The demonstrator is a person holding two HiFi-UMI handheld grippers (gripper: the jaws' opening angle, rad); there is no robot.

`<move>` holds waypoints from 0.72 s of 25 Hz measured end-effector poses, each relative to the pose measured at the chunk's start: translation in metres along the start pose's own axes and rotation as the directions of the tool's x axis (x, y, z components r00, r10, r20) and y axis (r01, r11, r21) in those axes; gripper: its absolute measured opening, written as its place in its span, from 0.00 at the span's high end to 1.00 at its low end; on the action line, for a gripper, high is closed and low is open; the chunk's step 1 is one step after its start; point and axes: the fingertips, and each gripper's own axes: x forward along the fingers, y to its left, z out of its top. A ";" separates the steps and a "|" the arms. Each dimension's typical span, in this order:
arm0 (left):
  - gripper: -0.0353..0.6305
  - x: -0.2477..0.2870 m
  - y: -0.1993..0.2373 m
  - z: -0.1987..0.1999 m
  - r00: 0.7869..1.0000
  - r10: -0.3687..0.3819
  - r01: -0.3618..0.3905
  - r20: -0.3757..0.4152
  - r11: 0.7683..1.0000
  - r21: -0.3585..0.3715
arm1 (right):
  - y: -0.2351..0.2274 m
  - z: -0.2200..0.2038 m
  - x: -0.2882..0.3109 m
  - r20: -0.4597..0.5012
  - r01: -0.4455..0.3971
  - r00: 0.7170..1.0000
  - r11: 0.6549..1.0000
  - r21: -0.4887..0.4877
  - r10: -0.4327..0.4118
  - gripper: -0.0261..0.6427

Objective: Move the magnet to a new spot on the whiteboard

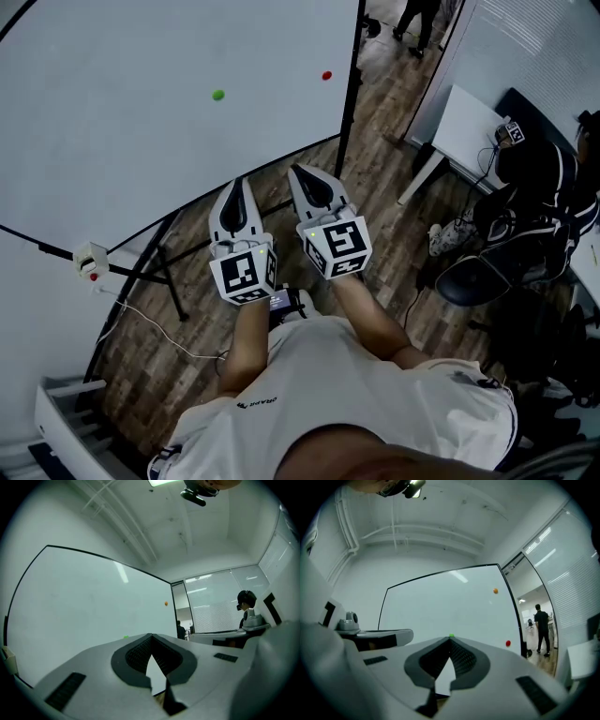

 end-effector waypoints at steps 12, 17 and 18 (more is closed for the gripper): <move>0.94 0.072 0.020 -0.013 0.999 0.047 -0.046 -0.010 0.999 0.021 | -0.038 -0.007 0.067 -0.004 -0.026 1.000 1.000 0.014 0.026 0.94; 0.94 0.111 0.046 -0.022 0.994 0.104 -0.104 -0.032 0.994 0.026 | -0.050 -0.012 0.122 -0.024 -0.069 0.997 0.997 0.022 0.069 0.94; 0.94 0.116 0.043 -0.023 0.993 0.117 -0.116 -0.035 0.993 0.032 | -0.056 -0.013 0.125 -0.022 -0.082 0.996 0.996 0.026 0.083 0.94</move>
